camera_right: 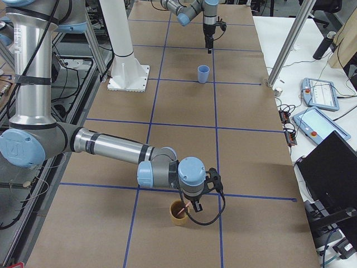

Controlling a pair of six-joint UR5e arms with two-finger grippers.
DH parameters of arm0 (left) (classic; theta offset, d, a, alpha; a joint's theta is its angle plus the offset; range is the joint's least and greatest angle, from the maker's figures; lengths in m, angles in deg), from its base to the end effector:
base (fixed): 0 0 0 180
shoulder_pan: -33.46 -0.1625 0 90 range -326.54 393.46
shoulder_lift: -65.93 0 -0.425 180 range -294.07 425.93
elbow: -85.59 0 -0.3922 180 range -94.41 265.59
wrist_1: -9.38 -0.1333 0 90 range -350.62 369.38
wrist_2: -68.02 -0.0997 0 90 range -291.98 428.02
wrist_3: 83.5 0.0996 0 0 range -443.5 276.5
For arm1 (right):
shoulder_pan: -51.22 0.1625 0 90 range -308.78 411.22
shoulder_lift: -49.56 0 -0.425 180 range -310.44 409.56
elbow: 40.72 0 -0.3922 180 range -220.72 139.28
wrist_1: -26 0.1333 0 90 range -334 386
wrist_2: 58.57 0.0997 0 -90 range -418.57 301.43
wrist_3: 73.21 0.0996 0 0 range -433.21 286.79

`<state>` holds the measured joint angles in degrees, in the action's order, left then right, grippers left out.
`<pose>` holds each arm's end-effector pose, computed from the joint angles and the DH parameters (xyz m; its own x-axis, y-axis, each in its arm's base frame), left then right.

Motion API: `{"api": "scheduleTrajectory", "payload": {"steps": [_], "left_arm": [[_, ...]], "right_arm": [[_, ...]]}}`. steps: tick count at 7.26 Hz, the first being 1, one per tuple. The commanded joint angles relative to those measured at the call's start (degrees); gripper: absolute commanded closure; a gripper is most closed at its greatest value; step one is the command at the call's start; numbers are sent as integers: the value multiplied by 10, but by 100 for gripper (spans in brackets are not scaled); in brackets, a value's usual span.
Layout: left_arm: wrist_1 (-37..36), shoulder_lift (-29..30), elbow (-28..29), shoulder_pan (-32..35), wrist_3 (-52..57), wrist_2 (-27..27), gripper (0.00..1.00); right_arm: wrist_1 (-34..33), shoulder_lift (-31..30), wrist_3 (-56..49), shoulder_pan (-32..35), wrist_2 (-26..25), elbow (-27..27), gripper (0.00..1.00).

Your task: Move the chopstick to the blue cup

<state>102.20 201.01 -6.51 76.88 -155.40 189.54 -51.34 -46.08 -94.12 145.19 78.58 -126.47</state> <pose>0.4502 -0.5378 0.1531 0.5354 -0.1421 -0.8325 0.1354 0.9874 -0.0814 0.0911 -0.4422 0.7156 0.6607 -0.3447 0.6668 0.1784 0.9350 0.3065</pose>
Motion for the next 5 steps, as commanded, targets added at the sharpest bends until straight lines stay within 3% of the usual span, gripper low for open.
{"api": "scheduleTrajectory", "payload": {"steps": [1,5], "left_arm": [[1,-3,-4,-3,-2,-1,2],[2,-7,-4,-3,-2,0,2]], "right_arm": [[0,-14,-5,1,0,-8,52],[0,-5,-4,1,-9,-8,53]]}}
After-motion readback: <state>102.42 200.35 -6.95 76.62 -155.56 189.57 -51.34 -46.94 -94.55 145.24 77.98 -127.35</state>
